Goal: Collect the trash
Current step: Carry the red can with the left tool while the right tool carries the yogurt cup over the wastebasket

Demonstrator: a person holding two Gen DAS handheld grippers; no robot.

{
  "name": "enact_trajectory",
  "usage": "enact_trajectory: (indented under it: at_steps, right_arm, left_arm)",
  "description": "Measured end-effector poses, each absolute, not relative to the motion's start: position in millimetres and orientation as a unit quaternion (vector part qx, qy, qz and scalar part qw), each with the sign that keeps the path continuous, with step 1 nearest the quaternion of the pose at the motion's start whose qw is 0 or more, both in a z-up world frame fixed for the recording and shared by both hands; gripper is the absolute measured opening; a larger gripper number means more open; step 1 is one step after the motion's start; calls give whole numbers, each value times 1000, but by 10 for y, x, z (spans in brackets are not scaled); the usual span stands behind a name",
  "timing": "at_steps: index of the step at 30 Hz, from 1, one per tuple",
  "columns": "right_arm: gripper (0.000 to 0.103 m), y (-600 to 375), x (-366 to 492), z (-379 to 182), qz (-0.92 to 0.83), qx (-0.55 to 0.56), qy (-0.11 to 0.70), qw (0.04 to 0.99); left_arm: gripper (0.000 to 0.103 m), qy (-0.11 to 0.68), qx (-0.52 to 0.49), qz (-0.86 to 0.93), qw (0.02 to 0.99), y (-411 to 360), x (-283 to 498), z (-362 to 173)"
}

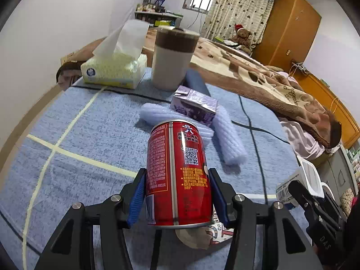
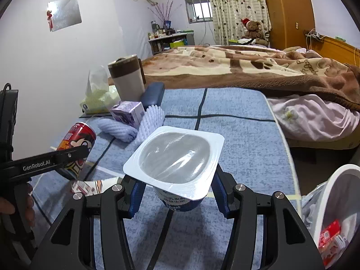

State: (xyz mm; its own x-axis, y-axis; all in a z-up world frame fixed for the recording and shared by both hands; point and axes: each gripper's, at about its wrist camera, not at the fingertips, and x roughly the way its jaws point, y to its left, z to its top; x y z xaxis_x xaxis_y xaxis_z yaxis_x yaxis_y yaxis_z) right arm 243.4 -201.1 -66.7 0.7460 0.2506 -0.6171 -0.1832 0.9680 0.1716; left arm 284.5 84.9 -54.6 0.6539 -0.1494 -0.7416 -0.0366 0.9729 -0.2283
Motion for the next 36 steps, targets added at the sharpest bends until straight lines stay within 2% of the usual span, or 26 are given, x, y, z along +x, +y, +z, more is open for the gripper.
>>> enact_trajectory:
  at_steps: [18,36]
  right_arm:
    - [54,-2467,2004,-316,95,66,294,949]
    - [55,-3208,1569,-198,23,93,275,957]
  left_arm:
    - [54,358,-85,-99,924,233,2157,-14]
    - [54,340,-52,-179,922,-701,1599,169]
